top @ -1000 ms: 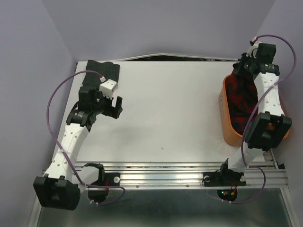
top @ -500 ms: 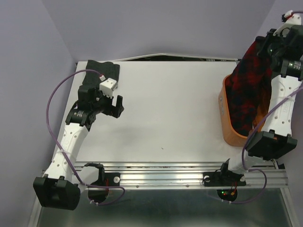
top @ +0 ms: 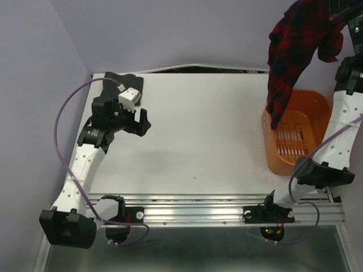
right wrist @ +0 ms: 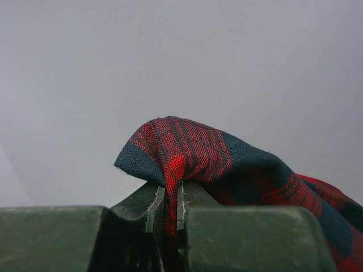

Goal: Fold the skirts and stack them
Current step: Grab the skirt from the pile, then move the skirt to the center of the board

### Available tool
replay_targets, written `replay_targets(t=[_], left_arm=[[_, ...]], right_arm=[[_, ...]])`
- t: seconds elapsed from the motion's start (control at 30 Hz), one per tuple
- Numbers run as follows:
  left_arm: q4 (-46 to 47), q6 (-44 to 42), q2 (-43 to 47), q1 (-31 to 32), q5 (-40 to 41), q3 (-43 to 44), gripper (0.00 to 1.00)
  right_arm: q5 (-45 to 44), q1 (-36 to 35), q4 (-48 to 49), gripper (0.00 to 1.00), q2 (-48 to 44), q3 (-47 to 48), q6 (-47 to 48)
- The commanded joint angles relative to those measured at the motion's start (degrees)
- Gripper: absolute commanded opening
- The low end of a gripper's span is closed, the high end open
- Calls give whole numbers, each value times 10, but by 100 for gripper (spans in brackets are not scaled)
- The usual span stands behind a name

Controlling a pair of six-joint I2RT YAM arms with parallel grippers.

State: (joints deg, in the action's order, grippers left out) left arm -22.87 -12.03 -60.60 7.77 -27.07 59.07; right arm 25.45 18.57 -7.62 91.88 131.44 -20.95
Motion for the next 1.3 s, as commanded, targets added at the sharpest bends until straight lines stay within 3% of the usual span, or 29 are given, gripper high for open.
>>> replay_targets(t=[0.0, 0.13, 0.33, 0.63, 0.8, 1.03, 1.1, 1.27], left_arm=[[25, 25, -2, -5, 10, 36, 97], [32, 57, -14, -42, -27, 58, 95], [51, 101, -14, -104, -77, 84, 95], [36, 56, -12, -162, -150, 79, 93], [-7, -41, -4, -179, -192, 50, 95], [-91, -221, 32, -180, -236, 14, 92], [-76, -222, 57, -181, -224, 3, 92], [25, -85, 58, -238, -165, -2, 89]], right_arm=[[82, -23, 225, 1, 42, 69, -163], [94, -117, 237, 1, 76, 115, -137], [94, -309, 182, 1, 34, -2, 2], [29, -493, 152, 1, -14, -370, 146], [8, -577, 164, 1, 33, -504, 168], [22, -649, 129, 1, 118, -473, 166], [28, -667, 130, 1, 134, -443, 161], [-6, -680, 121, 1, 140, -399, 134]])
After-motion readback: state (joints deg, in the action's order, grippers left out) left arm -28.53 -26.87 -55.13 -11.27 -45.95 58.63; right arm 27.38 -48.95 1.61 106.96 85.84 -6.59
